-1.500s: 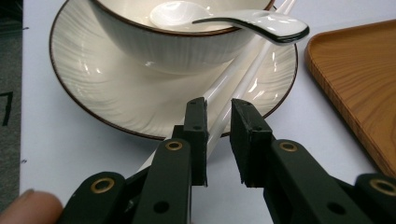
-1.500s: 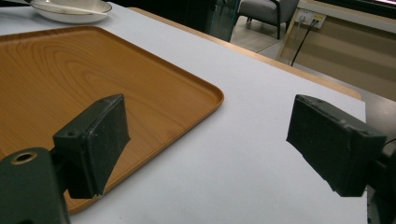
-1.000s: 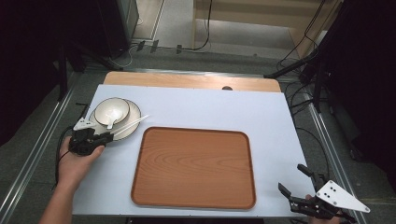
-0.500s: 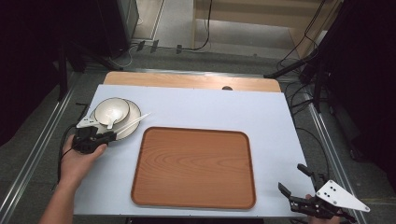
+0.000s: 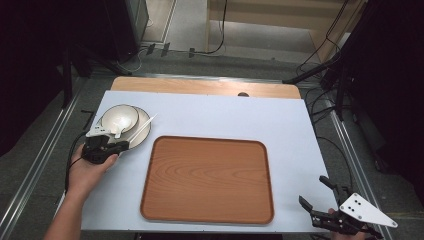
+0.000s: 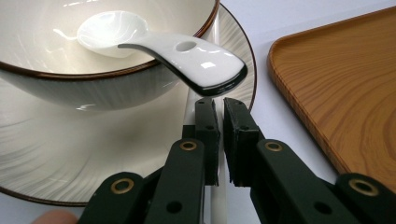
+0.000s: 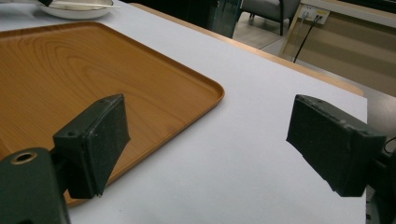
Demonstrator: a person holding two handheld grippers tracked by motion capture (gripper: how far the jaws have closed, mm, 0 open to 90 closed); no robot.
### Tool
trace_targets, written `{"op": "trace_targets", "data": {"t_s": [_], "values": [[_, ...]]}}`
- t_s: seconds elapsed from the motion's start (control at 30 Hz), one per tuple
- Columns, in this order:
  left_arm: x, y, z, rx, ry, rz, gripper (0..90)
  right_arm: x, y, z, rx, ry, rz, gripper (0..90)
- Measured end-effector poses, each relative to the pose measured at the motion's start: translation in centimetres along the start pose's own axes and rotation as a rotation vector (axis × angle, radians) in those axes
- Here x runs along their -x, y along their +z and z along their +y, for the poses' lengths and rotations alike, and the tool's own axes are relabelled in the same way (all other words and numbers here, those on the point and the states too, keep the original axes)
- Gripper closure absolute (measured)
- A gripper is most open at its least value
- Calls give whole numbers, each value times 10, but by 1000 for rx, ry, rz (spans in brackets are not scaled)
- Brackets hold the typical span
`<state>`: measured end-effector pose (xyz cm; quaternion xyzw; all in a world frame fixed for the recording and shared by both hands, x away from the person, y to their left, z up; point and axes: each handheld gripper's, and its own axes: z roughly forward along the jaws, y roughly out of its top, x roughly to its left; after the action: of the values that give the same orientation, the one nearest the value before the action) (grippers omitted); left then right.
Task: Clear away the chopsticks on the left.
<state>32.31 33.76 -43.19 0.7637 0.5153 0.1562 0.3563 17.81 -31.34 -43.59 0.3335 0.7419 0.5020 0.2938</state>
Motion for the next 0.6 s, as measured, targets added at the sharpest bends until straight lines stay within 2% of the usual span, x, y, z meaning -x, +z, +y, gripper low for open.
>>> {"op": "trace_targets", "data": {"t_s": [0.2,0.33,0.5,0.6], "values": [[1,0,1,2,-30,-7,853,0,0,0,-4,3,-1,132],[1,-1,1,8,-30,-5,853,1,-1,0,-3,5,-5,132],[2,-6,3,22,-61,-4,853,1,-1,0,-3,6,-6,132],[6,-10,3,21,-63,-2,854,1,-1,0,-3,6,-9,132]]}}
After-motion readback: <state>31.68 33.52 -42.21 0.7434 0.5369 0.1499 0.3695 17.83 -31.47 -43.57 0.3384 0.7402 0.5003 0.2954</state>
